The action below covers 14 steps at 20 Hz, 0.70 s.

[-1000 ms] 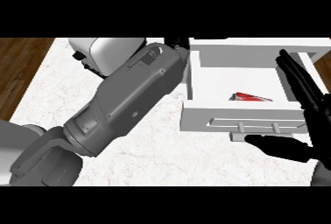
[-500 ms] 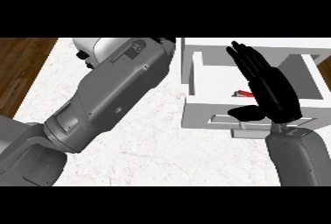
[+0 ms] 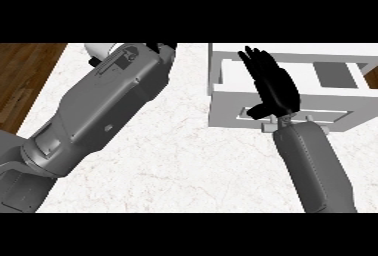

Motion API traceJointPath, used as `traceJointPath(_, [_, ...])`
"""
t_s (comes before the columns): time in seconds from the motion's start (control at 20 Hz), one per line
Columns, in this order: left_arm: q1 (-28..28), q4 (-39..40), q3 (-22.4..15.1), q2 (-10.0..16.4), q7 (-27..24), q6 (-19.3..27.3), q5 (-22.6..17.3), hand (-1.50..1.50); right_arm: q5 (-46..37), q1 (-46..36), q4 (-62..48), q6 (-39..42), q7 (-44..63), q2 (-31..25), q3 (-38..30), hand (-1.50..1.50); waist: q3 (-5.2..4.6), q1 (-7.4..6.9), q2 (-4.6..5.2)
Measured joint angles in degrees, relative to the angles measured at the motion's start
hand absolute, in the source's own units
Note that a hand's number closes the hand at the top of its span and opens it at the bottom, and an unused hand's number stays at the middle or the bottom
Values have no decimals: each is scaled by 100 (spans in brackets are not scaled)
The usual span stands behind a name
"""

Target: Pick up the can, place it into the drawer and close the drawer

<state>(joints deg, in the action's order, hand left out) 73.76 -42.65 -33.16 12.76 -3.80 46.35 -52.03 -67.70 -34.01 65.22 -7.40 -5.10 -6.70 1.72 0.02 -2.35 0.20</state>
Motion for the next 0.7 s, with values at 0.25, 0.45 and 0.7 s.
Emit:
traceJointPath(0.25, [-299,-505,-12,314,196,38,134,-150,-317,-557,-1167,-821,-143,-73,-191,-150,-56,-59,-53])
traceJointPath(0.45, [-386,-734,-7,473,393,65,221,-150,-479,-954,-1908,-1338,-208,-101,-334,-150,-80,-70,-60])
traceJointPath(0.7, [-528,-1100,75,753,585,6,267,-150,-550,-1407,-2751,-1969,-293,-171,-588,-150,-85,-137,-47])
